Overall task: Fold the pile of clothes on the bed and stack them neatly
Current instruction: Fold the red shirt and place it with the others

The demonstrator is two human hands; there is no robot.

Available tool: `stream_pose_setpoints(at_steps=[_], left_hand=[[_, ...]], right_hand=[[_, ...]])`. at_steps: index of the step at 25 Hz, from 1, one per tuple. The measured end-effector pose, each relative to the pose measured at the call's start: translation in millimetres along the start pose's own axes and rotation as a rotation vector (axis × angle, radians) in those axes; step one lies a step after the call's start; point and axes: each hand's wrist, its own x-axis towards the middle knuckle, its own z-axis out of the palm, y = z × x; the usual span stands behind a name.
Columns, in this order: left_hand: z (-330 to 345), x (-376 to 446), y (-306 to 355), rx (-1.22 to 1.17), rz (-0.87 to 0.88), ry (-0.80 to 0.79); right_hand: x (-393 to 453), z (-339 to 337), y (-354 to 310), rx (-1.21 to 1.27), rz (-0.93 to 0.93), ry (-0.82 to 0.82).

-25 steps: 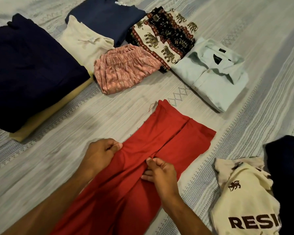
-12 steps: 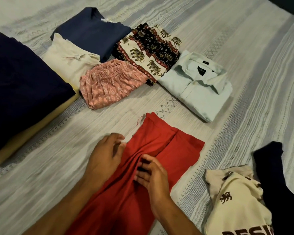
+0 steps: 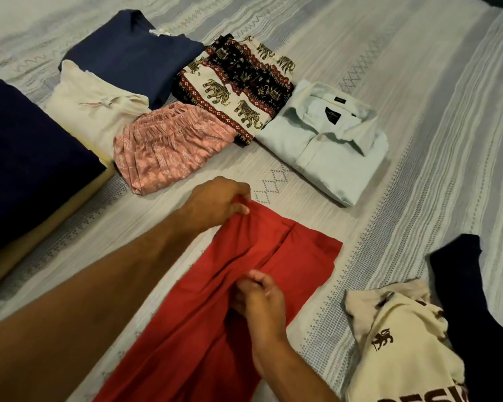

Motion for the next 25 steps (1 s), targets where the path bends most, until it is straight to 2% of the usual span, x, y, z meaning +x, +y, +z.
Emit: stream_pose_setpoints(at_steps=[2,4,7,9,12,16,20,22,25], left_hand=[[-5,1,-8,-0.204,-0.006,0.087],[-12,5,-13,-0.286,-0.026,0.1],[-14,10,-18,-0.223,0.005,0.108],[-13,12,-20,-0.209,0.011,0.145],[-7,13,-22,-0.213,-0.002,0.138],[3,9,-12,-0.214,-0.032,0.186],[9,1,-1,-0.163,-0.13,0.233],[10,-21,8,-0.166,-0.164,0.294],[11,-94,30,-0.122,-0.105,0.371]], right_hand=[[17,0,-19,0.035,-0.091,0.093],[40,0,-44,-0.055,-0.169,0.169],[59,2,-80,-0.166,-0.145,0.077],[62,-5,-91,-0.159,-0.153,0.009],[62,-18,-91,-0.141,-0.204,0.038],[68,-21,-96,-0.022,-0.135,-0.064],[77,-22,-94,-0.235,-0.227,0.069],[76,-24,-93,-0.218,-0.221,0.08],[58,-28,-85,-0.131,-0.192,0.016]])
